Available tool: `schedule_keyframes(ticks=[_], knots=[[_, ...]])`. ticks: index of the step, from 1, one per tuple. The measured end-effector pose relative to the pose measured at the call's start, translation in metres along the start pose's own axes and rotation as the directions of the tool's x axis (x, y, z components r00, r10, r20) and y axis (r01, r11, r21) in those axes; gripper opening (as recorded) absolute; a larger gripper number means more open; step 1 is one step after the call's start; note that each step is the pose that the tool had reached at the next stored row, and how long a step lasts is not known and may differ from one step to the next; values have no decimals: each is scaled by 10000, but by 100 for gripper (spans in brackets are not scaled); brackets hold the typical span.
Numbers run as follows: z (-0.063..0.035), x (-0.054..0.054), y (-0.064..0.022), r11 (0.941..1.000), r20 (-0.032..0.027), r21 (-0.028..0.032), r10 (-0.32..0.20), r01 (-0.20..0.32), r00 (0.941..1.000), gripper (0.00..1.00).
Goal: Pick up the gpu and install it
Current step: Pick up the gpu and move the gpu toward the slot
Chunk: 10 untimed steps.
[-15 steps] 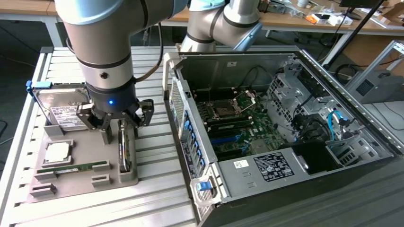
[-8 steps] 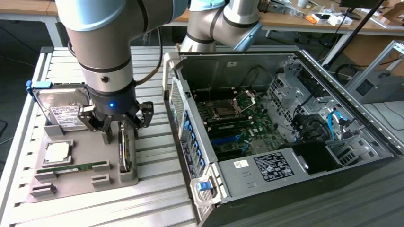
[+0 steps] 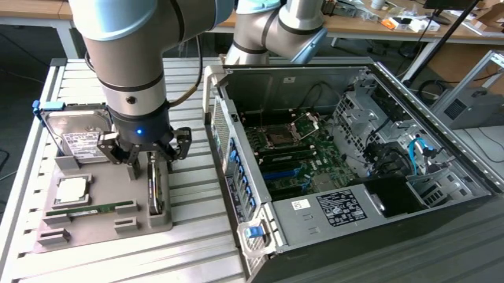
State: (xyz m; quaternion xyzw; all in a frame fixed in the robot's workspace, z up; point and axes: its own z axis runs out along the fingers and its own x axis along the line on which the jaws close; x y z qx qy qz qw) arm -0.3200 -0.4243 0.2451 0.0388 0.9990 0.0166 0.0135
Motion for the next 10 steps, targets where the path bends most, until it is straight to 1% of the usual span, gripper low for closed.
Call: schedule_keyframes(ticks=[2, 7, 10], knots=[[0, 0, 0, 10000, 0, 0, 0, 0, 10000, 60], [0, 0, 0, 10000, 0, 0, 0, 0, 10000, 29], [0, 0, 0, 10000, 0, 0, 0, 0, 10000, 27]])
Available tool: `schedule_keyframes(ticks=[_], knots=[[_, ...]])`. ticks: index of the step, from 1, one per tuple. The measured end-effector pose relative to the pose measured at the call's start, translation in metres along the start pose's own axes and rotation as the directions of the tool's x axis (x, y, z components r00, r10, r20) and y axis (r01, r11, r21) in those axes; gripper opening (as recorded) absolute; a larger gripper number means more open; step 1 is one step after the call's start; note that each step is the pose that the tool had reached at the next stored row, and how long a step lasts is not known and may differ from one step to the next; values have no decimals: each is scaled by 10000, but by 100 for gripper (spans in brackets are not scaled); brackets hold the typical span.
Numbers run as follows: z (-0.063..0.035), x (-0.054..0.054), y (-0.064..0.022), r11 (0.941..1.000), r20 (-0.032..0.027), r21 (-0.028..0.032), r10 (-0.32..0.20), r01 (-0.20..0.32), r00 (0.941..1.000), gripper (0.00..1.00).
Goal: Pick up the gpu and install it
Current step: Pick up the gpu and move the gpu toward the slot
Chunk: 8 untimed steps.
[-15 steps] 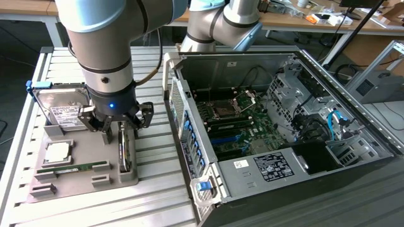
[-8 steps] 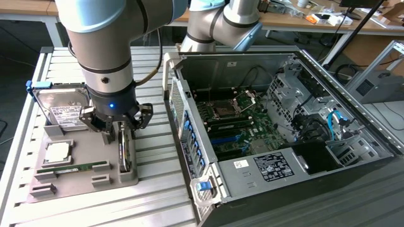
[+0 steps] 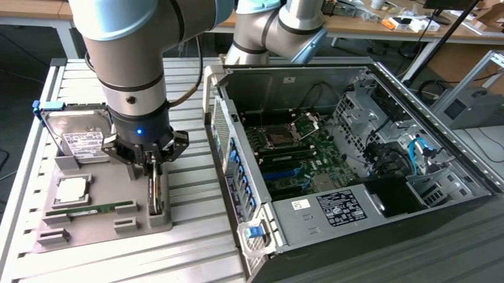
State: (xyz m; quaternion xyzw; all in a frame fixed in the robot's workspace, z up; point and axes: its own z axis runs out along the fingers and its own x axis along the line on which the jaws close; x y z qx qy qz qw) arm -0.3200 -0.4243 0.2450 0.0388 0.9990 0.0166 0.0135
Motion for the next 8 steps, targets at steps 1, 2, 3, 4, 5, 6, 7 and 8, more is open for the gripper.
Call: schedule_keyframes(ticks=[1, 2, 3, 4, 5, 6, 7, 8], knots=[[0, 0, 0, 10000, 0, 0, 0, 0, 10000, 27], [0, 0, 0, 10000, 0, 0, 0, 0, 10000, 27], [0, 0, 0, 10000, 0, 0, 0, 0, 10000, 27], [0, 0, 0, 10000, 0, 0, 0, 0, 10000, 27], [0, 0, 0, 10000, 0, 0, 0, 0, 10000, 27], [0, 0, 0, 10000, 1, 0, 0, 0, 10000, 27], [0, 0, 0, 10000, 0, 0, 0, 0, 10000, 27], [0, 0, 0, 10000, 0, 0, 0, 0, 10000, 27]])
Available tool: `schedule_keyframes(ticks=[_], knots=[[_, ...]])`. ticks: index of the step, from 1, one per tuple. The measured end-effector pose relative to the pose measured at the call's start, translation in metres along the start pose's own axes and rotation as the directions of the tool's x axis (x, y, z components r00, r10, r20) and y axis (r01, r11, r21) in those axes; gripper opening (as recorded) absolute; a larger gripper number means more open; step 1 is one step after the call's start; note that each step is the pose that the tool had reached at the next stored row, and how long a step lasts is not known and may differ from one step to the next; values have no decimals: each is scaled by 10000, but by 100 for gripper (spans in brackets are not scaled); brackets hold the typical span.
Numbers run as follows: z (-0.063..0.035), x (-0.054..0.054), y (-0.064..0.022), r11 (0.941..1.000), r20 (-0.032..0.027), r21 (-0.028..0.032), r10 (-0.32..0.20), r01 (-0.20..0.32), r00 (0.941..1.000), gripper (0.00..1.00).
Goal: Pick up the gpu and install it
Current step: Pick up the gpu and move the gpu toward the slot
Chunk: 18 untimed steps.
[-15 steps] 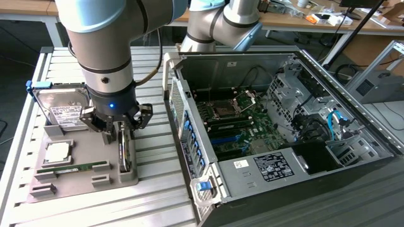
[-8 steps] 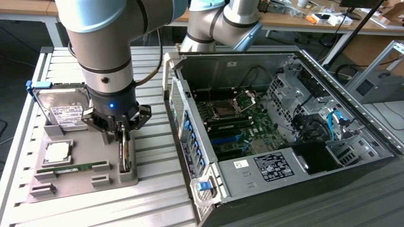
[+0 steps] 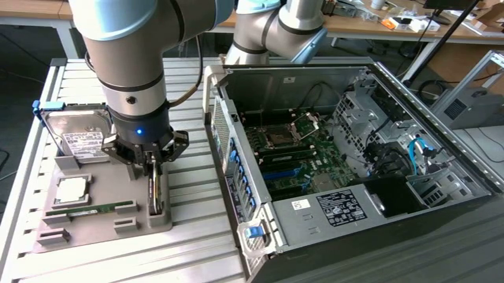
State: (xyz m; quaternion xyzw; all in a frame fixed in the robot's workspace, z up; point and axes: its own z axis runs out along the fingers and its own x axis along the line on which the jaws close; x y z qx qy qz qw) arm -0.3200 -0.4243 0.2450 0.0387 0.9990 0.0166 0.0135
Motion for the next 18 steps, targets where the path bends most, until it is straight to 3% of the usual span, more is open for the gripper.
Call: schedule_keyframes(ticks=[18], knots=[[-8, 0, 1, 10000, 2, -1, 1, -1, 10000, 27]])
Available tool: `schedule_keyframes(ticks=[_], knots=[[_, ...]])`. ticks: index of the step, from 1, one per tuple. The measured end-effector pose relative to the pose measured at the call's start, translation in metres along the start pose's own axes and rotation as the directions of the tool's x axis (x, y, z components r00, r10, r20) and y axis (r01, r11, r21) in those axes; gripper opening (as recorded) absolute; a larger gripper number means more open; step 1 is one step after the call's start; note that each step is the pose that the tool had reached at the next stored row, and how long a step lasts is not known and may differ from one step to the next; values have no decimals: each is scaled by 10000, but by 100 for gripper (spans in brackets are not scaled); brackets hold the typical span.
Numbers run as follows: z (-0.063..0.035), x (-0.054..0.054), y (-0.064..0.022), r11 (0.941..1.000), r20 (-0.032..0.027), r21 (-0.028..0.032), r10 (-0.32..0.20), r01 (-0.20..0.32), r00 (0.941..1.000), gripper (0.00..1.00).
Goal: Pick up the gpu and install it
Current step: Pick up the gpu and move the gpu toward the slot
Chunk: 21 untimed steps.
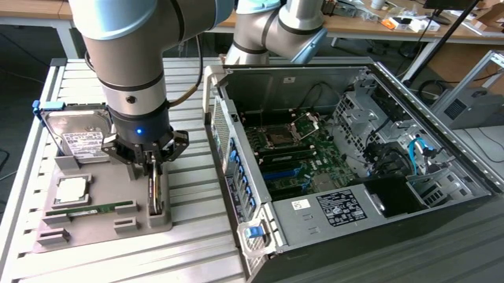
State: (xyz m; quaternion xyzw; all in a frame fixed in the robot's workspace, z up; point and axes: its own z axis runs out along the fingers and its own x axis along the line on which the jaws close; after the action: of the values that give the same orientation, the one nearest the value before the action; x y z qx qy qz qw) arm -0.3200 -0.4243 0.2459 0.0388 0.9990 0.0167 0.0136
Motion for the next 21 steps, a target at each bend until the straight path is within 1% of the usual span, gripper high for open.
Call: schedule_keyframes(ticks=[3, 5, 21], knots=[[-1, 0, 0, 10000, -1, 1, -1, 1, 10000, 27], [-53, -1, 2, 10000, -2, -12, 0, 0, 10000, 27], [-101, -2, 3, 10000, -2, -12, 0, 0, 10000, 27]])
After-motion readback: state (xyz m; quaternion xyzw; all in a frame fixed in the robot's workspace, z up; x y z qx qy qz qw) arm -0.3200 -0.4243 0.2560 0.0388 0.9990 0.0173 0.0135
